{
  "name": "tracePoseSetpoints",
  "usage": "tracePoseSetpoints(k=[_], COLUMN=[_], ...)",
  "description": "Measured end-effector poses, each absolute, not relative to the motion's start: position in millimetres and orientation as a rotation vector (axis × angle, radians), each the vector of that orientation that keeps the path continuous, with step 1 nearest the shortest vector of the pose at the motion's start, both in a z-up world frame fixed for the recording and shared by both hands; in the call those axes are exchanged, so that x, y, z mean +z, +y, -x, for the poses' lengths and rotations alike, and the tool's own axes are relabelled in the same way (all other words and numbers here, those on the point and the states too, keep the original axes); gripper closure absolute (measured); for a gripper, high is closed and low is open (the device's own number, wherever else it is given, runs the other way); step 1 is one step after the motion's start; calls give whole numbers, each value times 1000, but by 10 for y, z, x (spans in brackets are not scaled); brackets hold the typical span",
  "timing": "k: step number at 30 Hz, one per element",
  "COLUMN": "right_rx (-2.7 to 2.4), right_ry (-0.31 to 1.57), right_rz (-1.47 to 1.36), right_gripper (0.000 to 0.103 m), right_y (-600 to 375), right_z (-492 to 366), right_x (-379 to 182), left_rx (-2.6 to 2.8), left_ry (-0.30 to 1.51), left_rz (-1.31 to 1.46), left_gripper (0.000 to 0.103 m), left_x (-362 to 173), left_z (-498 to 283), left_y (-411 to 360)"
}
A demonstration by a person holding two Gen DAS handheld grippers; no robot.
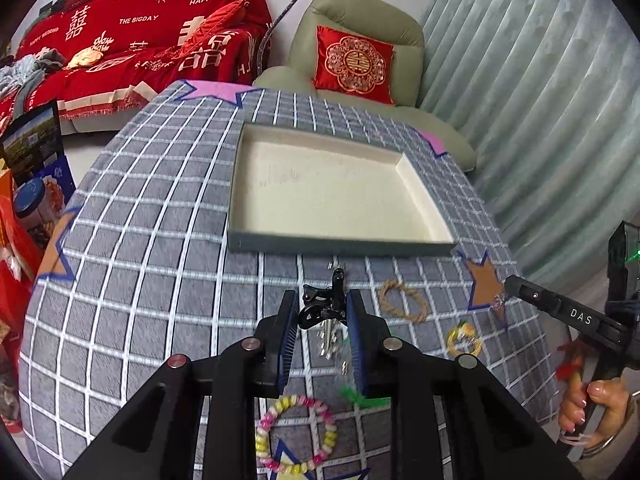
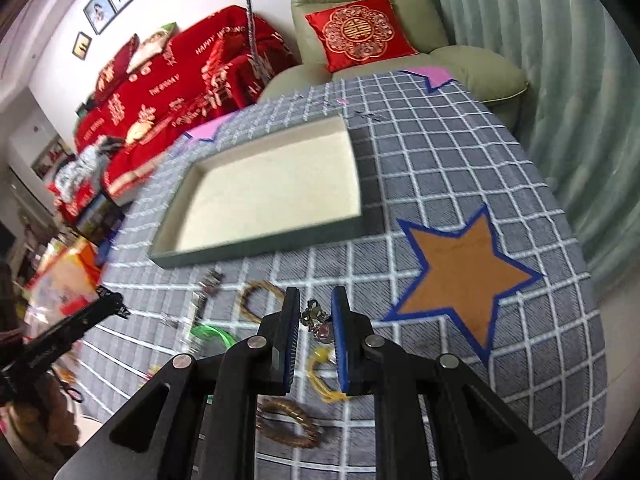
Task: Organize jewelry
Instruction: 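Carry the clip in the left tool and the charm in the right tool over the tray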
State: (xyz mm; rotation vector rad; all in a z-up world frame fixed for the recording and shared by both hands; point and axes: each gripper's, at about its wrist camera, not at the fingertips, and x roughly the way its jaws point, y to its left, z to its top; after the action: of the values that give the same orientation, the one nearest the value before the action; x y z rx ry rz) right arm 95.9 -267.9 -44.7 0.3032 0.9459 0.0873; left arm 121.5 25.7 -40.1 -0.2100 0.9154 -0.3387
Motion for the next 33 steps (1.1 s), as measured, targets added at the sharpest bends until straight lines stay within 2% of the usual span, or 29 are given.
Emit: tracePoseSetpoints(k=[10,14,22,33], right_rx=[168,188,205,165], right_ry=[927,936,981,1058], right_rz=[-364,-369,-421,-424], right_gripper=[85,85,85,86], right_y=[-2701,-2669,-2601,-2536], right_z=[-1585,-1954,-2745,-3336], right_x=[-145,-140,-438,-1133], left_rx=[-353,-350,-296,-236], left_ry=[875,873,933,989], left_rz=[181,160,113,30], left_gripper=[69,69,69,69], left_x=[33,53,-369,-985], left_z=[-1723,-2046,-2858,-3388], left_y=[73,-66,-346,-542])
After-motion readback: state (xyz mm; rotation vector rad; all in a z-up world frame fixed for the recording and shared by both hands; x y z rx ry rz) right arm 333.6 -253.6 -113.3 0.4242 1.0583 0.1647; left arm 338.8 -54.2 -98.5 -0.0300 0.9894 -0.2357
